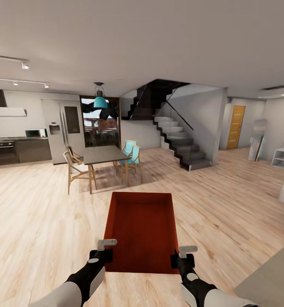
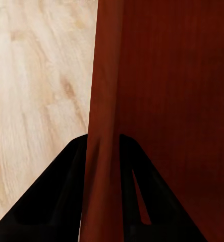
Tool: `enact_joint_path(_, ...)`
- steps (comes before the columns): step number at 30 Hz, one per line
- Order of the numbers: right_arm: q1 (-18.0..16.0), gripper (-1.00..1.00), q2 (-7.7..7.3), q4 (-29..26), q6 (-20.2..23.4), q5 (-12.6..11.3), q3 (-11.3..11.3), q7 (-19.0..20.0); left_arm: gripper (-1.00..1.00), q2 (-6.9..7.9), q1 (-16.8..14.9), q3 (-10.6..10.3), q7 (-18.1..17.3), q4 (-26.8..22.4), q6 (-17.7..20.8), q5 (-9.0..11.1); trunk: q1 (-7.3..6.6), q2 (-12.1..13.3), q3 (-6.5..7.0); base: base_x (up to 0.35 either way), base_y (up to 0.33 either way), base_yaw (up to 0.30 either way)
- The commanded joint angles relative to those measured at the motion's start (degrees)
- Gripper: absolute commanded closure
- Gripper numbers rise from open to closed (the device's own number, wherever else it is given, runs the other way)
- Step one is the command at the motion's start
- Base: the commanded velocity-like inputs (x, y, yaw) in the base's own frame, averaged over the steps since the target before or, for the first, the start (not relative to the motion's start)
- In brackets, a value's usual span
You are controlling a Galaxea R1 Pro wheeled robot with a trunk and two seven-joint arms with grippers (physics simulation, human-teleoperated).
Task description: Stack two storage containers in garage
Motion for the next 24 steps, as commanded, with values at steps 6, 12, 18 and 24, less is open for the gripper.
enact_joint_path(6, -0.08, 1.0, -0.03, -0.31, -0.99, 0.63, -3.07, 0.02, 1.0, 0.0, -0.02, 1.09, 3.31, 0.13, -0.16, -0.35, 0.05, -0.07, -0.1, 0.322, 0.0, 0.0)
enact_joint_path(12, -0.08, 1.0, 0.02, -0.31, -0.99, 0.57, -3.07, 0.02, 1.0, 0.0, -0.02, 1.09, 3.31, 0.13, -0.16, -0.35, 0.05, -0.07, -0.1, 0.322, 0.0, 0.0)
enact_joint_path(18, -0.08, 1.0, 0.04, -0.31, -0.99, 0.62, -3.07, 0.02, 1.0, 0.0, -0.02, 1.09, 3.31, 0.13, -0.16, -0.35, 0.05, -0.07, -0.1, 0.322, 0.0, 0.0)
enact_joint_path(24, -0.08, 1.0, 0.04, -0.31, -0.99, 0.62, -3.07, 0.02, 1.0, 0.0, -0.02, 1.06, 3.31, 0.13, -0.16, -0.35, 0.05, -0.07, -0.1, 0.322, 0.0, 0.0)
